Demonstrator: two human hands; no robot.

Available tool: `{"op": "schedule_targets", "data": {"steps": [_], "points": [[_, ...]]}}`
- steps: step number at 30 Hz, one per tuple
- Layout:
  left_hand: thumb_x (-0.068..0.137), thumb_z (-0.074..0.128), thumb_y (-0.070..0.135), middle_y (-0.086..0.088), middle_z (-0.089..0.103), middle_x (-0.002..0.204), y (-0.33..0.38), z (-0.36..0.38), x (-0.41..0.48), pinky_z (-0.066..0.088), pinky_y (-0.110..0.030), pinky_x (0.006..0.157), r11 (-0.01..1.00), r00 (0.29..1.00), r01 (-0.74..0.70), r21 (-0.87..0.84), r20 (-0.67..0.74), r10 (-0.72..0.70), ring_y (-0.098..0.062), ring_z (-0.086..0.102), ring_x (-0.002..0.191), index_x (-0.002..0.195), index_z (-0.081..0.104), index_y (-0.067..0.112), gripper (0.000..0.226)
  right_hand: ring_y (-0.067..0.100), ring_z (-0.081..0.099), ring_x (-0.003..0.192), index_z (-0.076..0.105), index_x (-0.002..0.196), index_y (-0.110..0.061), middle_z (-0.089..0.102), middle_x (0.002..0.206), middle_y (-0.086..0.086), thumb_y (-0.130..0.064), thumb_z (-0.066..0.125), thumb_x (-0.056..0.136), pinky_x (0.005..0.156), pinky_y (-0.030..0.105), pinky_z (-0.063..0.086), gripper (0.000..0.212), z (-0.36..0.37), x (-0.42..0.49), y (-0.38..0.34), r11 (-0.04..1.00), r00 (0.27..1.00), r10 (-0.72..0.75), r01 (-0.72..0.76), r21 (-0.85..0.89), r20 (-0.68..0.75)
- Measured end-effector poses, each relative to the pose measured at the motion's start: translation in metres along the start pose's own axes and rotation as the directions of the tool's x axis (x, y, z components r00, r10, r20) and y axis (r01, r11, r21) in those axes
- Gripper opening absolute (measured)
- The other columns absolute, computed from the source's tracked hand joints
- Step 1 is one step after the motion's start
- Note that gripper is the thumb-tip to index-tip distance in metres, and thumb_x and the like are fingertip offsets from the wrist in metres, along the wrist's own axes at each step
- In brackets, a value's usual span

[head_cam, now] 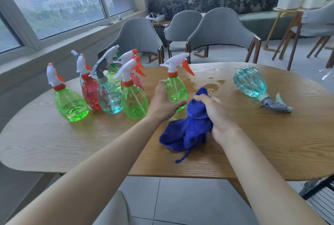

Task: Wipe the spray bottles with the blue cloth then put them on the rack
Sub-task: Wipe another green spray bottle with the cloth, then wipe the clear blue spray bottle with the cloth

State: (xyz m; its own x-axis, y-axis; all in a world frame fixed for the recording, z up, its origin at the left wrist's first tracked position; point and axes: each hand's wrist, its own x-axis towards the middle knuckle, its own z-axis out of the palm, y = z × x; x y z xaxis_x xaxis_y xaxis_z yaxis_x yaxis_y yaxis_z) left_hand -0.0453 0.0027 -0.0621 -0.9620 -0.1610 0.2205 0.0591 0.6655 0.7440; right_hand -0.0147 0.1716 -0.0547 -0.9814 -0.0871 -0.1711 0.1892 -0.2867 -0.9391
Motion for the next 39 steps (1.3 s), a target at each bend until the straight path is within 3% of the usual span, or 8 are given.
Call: {"op": "schedule_targets", "data": {"steps": [8, 13, 18, 22, 25, 28, 33, 39], "points": [[0.086, 0.089, 0.035, -0.021, 0.041, 0.157, -0.003, -0.005, 0.037, 0.039, -0.046, 0.121, 0.982, 0.982, 0.178, 0.055, -0.076, -0.174, -0.038, 0.043, 0.147, 0.159, 0.022, 0.003, 0.104, 0.029, 0.069, 0.076, 0.06, 0.094, -0.013, 0.066, 0.088, 0.013, -0.014, 0.067, 0.088, 0.069, 0.036, 0.058, 0.01, -0.011, 0.008, 0.002, 0.995, 0.999, 0.003, -0.008, 0.096, 0.052], [0.093, 0.081, 0.039, -0.022, 0.03, 0.167, -0.003, -0.007, 0.007, 0.031, -0.046, 0.127, 0.982, 0.982, 0.188, 0.023, -0.028, -0.188, -0.035, 0.029, 0.157, 0.164, 0.009, 0.0, 0.108, 0.036, 0.067, 0.088, 0.053, 0.11, -0.01, 0.059, 0.102, 0.021, -0.015, 0.063, 0.07, 0.074, 0.039, 0.06, 0.041, -0.02, 0.011, -0.004, 0.972, 0.994, 0.056, -0.076, 0.22, 0.094], [0.104, 0.058, 0.056, -0.005, 0.047, 0.148, 0.023, -0.001, -0.047, 0.039, -0.033, 0.11, 0.998, 0.992, 0.048, -0.032, -0.119, -0.051, -0.02, 0.049, 0.135, 0.15, 0.042, 0.014, 0.064, 0.038, 0.07, 0.103, 0.058, 0.126, -0.002, 0.065, 0.114, 0.021, 0.014, 0.053, 0.077, 0.085, 0.043, 0.06, 0.052, -0.023, 0.01, -0.004, 0.966, 0.993, -0.062, 0.034, 0.256, 0.103], [0.101, 0.05, 0.071, 0.01, 0.063, 0.124, 0.041, -0.002, -0.054, 0.047, -0.031, 0.099, 0.958, 0.987, 0.146, -0.246, 0.097, -0.125, -0.008, 0.061, 0.114, 0.135, 0.056, 0.018, 0.063, 0.032, 0.073, 0.116, 0.052, 0.148, -0.009, 0.069, 0.132, 0.02, 0.023, 0.06, 0.089, 0.093, 0.04, 0.061, 0.068, -0.019, -0.002, -0.006, 0.953, 0.977, -0.183, 0.149, 0.263, 0.108], [0.1, 0.068, 0.052, 0.002, 0.078, 0.111, 0.048, -0.003, -0.048, 0.06, -0.028, 0.086, 0.873, 0.958, 0.251, -0.419, 0.238, -0.161, -0.009, 0.074, 0.096, 0.121, 0.073, 0.015, 0.043, 0.026, 0.074, 0.113, 0.06, 0.135, -0.017, 0.076, 0.121, 0.009, 0.015, 0.069, 0.09, 0.092, 0.038, 0.061, 0.056, -0.018, -0.009, -0.007, 0.949, 0.95, -0.311, 0.309, 0.066, 0.029], [0.099, 0.077, 0.026, -0.007, 0.081, 0.099, 0.05, -0.005, -0.042, 0.063, -0.029, 0.073, 0.853, 0.97, 0.226, -0.47, 0.189, -0.153, -0.017, 0.078, 0.086, 0.107, 0.076, 0.013, 0.016, 0.01, 0.075, 0.103, 0.06, 0.131, -0.026, 0.074, 0.116, -0.003, 0.002, 0.08, 0.088, 0.086, 0.033, 0.062, 0.055, -0.022, -0.01, -0.009, 0.915, 0.921, -0.384, 0.369, -0.163, -0.071], [0.102, 0.071, 0.027, 0.0, 0.072, 0.095, 0.058, -0.008, -0.03, 0.055, -0.022, 0.067, 0.935, 0.994, 0.102, -0.339, -0.004, -0.11, -0.011, 0.07, 0.082, 0.105, 0.069, 0.021, 0.007, 0.001, 0.066, 0.092, 0.061, 0.117, -0.03, 0.068, 0.107, -0.014, -0.026, 0.086, 0.087, 0.086, 0.033, 0.06, 0.04, -0.035, -0.01, -0.015, 0.813, 0.876, -0.457, 0.34, -0.472, -0.156], [0.098, 0.069, 0.022, -0.005, 0.072, 0.089, 0.082, -0.007, -0.019, 0.053, -0.03, 0.061, 0.927, 0.995, 0.082, -0.367, -0.022, -0.097, -0.013, 0.063, 0.066, 0.105, 0.068, 0.016, 0.009, 0.003, 0.067, 0.079, 0.065, 0.103, -0.027, 0.071, 0.092, -0.013, -0.042, 0.082, 0.089, 0.057, 0.012, 0.043, 0.026, -0.046, -0.016, -0.026, 0.637, 0.844, -0.528, 0.319, -0.702, -0.095]]}}
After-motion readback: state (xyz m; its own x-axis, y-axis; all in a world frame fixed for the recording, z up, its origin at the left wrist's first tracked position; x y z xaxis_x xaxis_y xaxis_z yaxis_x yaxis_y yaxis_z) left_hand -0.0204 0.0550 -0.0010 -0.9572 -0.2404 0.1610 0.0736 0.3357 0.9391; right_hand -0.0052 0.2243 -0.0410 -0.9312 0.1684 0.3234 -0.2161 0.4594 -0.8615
